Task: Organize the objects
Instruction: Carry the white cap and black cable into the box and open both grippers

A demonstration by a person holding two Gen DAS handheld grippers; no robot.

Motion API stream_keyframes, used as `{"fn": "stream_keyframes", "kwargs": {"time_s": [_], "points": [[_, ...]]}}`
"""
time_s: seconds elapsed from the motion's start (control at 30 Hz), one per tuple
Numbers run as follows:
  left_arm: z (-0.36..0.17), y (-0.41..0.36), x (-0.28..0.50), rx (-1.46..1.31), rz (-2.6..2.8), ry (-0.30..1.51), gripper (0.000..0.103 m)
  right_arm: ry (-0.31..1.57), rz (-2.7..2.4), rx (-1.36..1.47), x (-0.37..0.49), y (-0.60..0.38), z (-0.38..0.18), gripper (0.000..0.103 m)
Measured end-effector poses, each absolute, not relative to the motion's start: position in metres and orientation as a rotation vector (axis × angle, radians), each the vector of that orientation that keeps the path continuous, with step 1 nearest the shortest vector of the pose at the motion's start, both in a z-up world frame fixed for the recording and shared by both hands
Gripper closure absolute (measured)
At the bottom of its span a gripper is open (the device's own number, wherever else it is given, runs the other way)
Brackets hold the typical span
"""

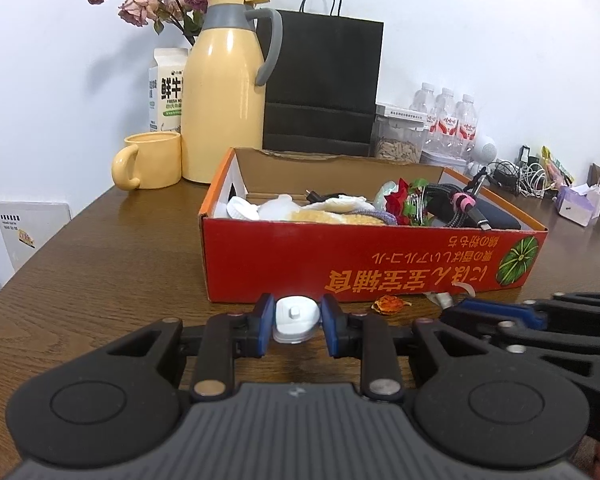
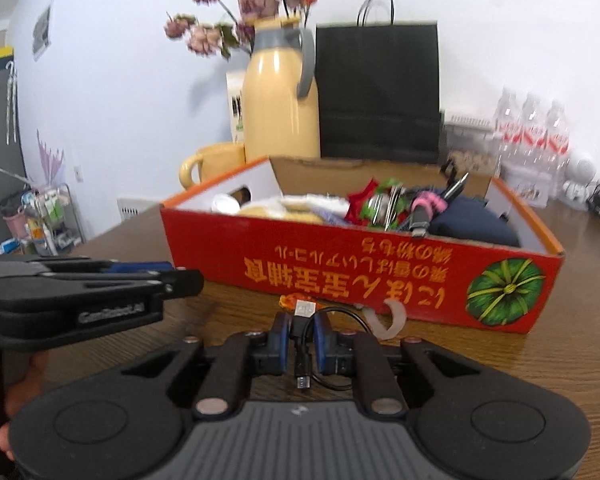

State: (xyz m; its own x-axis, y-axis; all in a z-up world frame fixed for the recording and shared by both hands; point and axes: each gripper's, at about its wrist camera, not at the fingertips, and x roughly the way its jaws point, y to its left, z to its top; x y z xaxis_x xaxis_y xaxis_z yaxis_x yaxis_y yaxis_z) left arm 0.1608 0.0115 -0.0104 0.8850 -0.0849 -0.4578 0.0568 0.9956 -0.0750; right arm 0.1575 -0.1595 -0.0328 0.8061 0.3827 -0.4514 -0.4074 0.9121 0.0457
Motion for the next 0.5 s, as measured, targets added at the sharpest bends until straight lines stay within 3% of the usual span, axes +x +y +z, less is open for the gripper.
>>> {"fn": "stream_keyframes", "kwargs": {"time_s": [0.5], "points": [[0.040,0.014,0.196,-0.155,-0.050,0.388,0.076,0.240,0.370,-0.061,0.190,-0.156,0.019,0.091]]}}
